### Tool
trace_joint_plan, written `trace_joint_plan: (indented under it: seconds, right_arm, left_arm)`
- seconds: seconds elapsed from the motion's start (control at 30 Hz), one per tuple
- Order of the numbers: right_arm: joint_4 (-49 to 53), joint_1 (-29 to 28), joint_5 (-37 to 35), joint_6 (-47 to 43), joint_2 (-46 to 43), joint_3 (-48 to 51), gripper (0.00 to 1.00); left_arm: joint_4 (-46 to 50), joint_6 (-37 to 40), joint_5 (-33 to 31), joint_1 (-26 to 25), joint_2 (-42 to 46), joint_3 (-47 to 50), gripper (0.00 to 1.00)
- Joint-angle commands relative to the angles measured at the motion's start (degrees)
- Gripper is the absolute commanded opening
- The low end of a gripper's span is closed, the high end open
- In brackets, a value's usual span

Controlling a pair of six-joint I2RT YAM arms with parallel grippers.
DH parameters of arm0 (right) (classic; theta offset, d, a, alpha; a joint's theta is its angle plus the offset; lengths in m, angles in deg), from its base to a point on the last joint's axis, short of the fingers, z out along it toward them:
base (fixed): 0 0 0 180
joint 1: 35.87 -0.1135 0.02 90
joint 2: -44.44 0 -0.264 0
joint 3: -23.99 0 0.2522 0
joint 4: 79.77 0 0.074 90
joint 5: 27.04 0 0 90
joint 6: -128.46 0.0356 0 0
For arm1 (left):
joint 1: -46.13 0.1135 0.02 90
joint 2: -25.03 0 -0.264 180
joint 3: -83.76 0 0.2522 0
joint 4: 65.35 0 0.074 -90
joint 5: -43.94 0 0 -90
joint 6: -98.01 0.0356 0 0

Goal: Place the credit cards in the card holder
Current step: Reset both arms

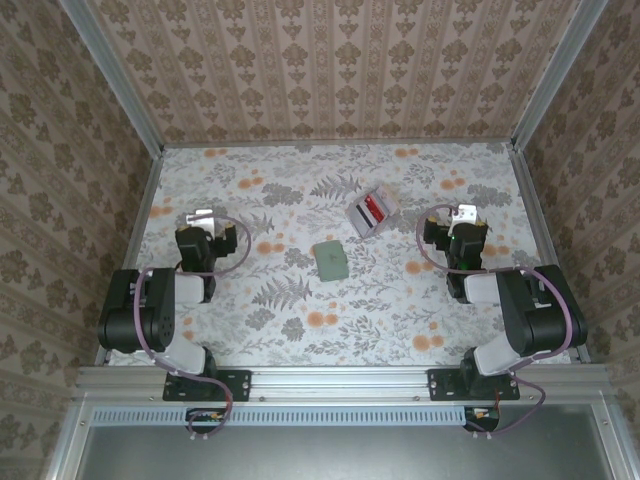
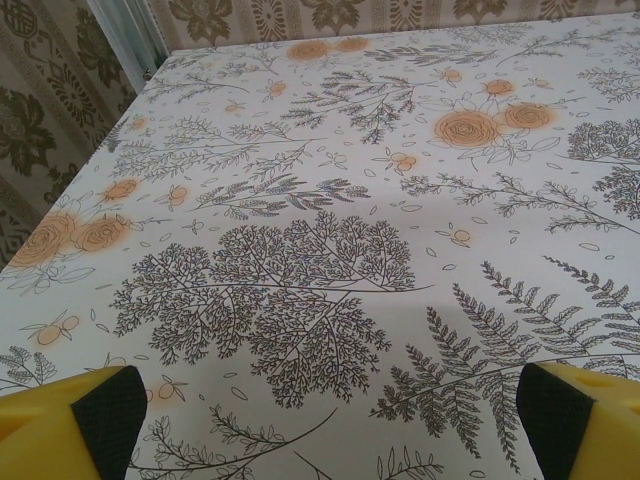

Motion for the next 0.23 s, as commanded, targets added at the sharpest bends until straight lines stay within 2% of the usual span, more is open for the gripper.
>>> trace_joint_plan:
  seconds: [0.0, 0.2]
  right_arm:
    - [-1.5, 0.1, 0.9, 0.7, 0.3, -0.1, 1.00]
    - [-1.5, 0.1, 0.9, 0.7, 0.3, -0.1, 1.00]
  left_arm:
    - [-0.2, 1.0, 0.8, 0.2, 0.5, -0.9, 1.00]
    - [0.0, 2.2, 3.6, 0.0, 0.4, -0.9, 1.00]
